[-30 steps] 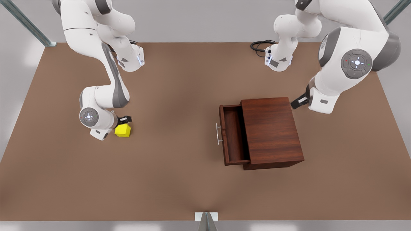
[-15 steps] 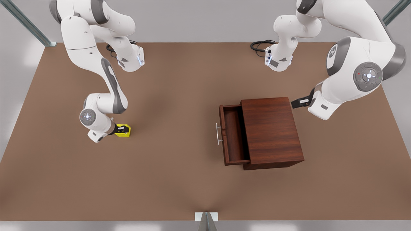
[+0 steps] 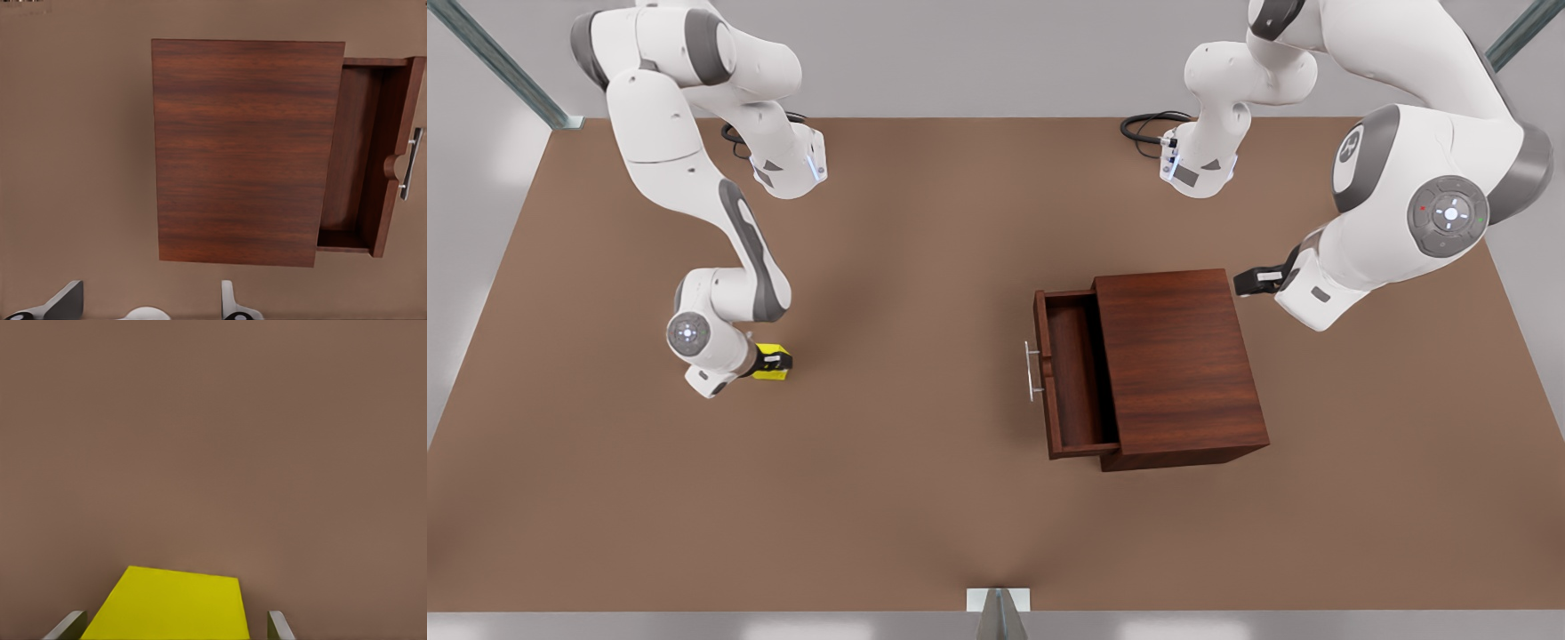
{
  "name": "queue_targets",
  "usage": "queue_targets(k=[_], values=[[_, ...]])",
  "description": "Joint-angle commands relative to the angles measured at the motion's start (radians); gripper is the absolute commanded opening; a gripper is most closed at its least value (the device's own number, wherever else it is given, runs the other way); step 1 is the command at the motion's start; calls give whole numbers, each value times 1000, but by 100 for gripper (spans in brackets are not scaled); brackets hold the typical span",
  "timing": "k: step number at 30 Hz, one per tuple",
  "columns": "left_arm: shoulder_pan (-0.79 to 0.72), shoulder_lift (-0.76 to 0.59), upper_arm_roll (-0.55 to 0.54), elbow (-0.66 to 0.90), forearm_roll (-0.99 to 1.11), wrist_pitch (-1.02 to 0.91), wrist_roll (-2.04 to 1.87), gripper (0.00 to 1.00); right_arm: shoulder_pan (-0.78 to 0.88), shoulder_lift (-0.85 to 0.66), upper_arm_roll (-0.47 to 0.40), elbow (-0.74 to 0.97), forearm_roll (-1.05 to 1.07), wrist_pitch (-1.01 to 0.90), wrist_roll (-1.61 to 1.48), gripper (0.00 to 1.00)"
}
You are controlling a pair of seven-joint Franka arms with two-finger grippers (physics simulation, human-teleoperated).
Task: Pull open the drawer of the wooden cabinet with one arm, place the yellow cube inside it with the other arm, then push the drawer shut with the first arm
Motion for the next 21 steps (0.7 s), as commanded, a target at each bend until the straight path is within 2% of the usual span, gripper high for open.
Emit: queue_targets(k=[1, 4, 7, 8, 13, 17, 19, 21], values=[[0, -1, 0, 0, 0, 0, 99, 100, 2, 6, 0, 0, 1, 3, -9, 100], [31, 0, 2, 0, -3, 43, 99, 100, 0, 6, 1, -3, 1, 2, -10, 97], [32, 0, -2, 0, -4, 40, 98, 100, -1, 6, 1, -4, 1, 2, -21, 61], [32, 0, -3, 0, -3, 40, 98, 100, -1, 6, 1, -1, 1, 2, -21, 58], [32, 0, -3, 0, -3, 40, 98, 100, 5, 3, 14, 101, 2, -92, -18, 57], [32, 0, -3, 0, -3, 43, 98, 100, 37, 28, 135, 377, 16, -253, -12, 57], [32, 0, -3, 0, -3, 43, 98, 100, 121, 61, 136, 535, 9, -375, -24, 57], [32, 0, -3, 0, -3, 43, 98, 100, 256, 107, 135, 686, 4, -395, -165, 57]])
